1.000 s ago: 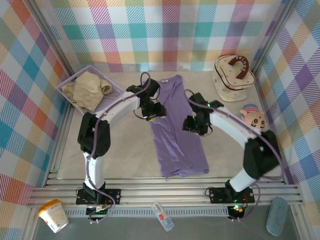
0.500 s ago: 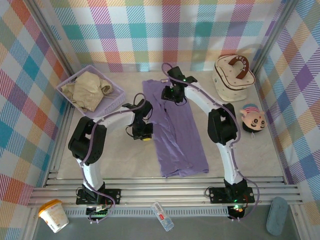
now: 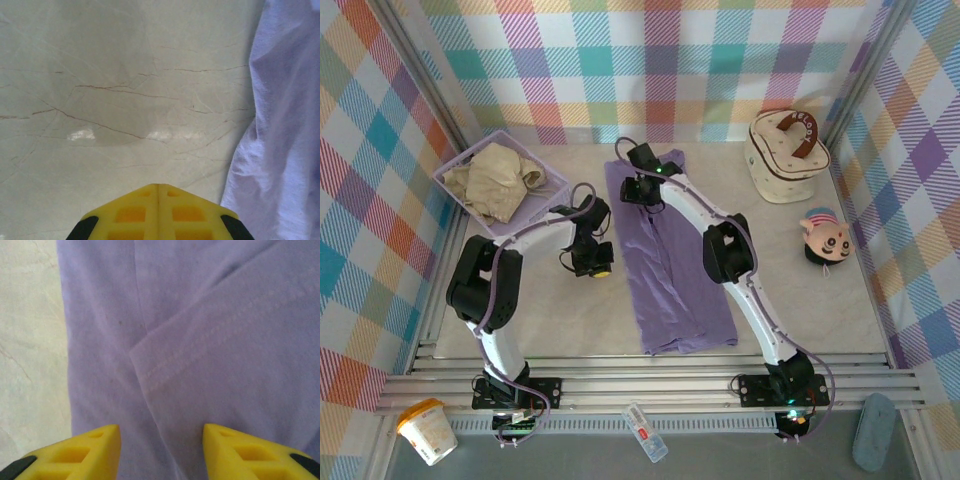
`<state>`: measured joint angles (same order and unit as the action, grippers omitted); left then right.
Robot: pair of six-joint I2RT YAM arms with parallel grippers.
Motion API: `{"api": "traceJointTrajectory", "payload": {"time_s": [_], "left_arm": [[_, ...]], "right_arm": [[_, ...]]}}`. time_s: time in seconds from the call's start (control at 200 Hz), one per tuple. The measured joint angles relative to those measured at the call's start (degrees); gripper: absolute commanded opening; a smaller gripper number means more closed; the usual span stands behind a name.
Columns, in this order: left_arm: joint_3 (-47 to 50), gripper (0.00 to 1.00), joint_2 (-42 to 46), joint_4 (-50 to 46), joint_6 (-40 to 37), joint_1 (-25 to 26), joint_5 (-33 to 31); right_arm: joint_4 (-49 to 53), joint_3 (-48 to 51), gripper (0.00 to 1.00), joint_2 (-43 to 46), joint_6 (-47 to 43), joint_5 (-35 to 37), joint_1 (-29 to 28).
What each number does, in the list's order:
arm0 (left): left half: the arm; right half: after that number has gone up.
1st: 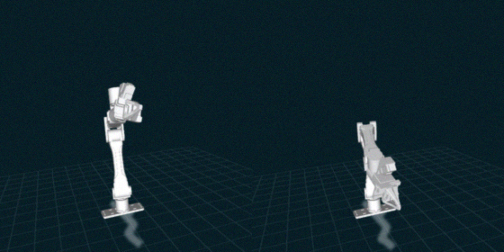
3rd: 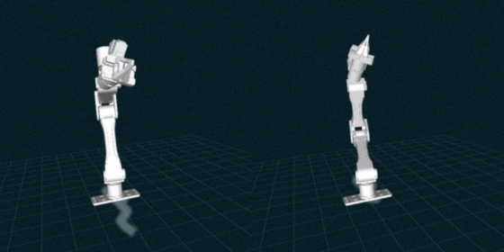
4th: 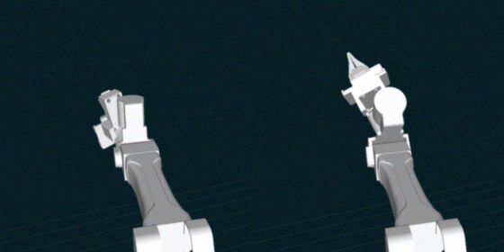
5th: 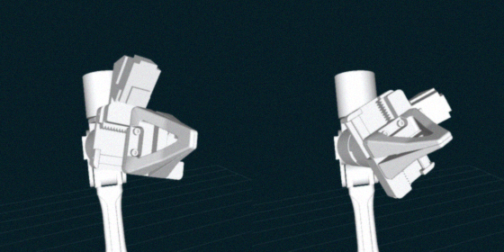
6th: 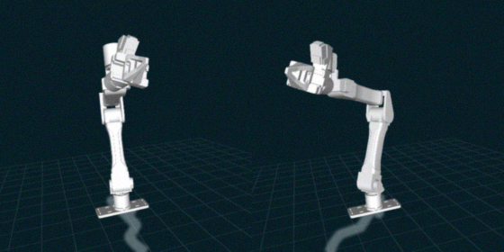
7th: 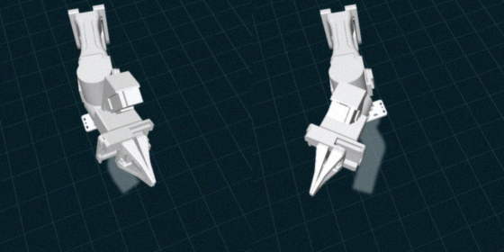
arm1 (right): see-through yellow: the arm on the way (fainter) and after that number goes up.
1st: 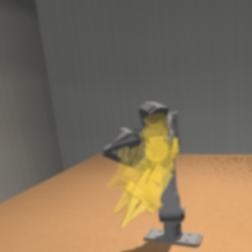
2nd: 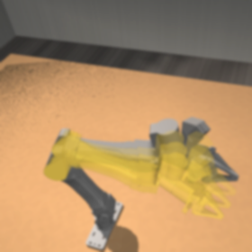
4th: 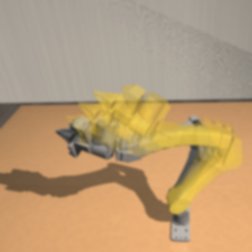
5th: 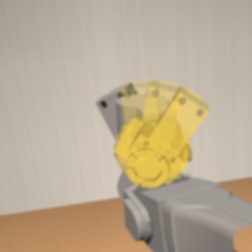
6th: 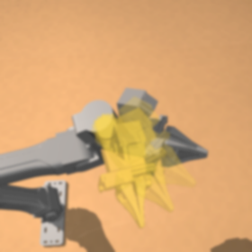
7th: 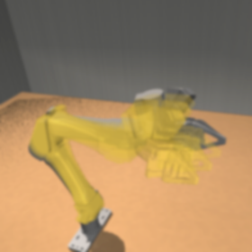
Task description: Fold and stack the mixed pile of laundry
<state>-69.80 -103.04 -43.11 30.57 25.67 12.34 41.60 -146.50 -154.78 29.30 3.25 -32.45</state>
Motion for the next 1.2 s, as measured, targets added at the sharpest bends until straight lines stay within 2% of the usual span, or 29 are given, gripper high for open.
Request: {"api": "traceJointTrajectory", "payload": {"time_s": [0.08,0.18,0.295,0.46,0.5,0.525,0.565,0.61,0.735,0.8,0.92,1.01,1.2], "left_arm": [[0.6,0.00,1.2,0.0,0.0,-0.2,0.0],[1.4,0.00,2.3,0.0,0.0,-0.8,0.0],[1.8,0.00,2.5,0.0,0.0,-1.4,0.0],[1.8,0.00,2.5,0.0,0.0,-1.5,0.1],[1.8,0.00,2.5,0.0,0.0,-1.5,0.1],[1.8,0.00,2.5,0.0,0.0,-1.5,0.1],[1.8,0.01,2.5,0.0,0.0,-1.5,0.1],[1.8,0.05,2.5,0.0,0.0,-1.5,0.1],[1.8,0.10,2.5,0.1,0.1,-1.5,0.2],[1.8,0.11,2.5,0.1,0.1,-1.5,0.2],[1.8,0.11,2.5,0.1,0.1,-1.5,0.2],[1.7,0.11,2.5,0.2,0.1,-1.5,0.2],[1.5,0.11,2.4,0.2,0.1,-1.6,0.2]], "right_arm": [[0.0,-1.7,0.26,-1.0,0.1,0.9,0.0],[0.0,-2.0,0.18,-1.0,0.8,2.0,0.0],[0.0,-2.0,0.00,-1.0,1.7,3.0,0.2],[0.1,-2.0,0.00,-1.0,1.7,3.4,0.8],[0.0,-2.0,0.09,-1.0,1.7,3.3,0.9],[-0.2,-1.9,0.19,-1.0,1.7,3.1,0.9],[-0.7,-1.6,0.42,-1.0,1.6,2.7,0.9],[-1.0,-1.3,0.55,-1.0,1.7,2.7,0.9],[-0.8,-0.9,0.57,-1.0,2.6,2.8,0.9],[-0.4,-1.4,0.49,-1.2,3.5,2.8,0.9],[0.2,-2.9,0.16,-2.6,4.8,2.8,1.0],[0.5,-2.9,0.00,-3.0,6.3,2.8,1.4],[-1.3,0.8,0.00,-1.0,8.0,1.8,2.3]]}}
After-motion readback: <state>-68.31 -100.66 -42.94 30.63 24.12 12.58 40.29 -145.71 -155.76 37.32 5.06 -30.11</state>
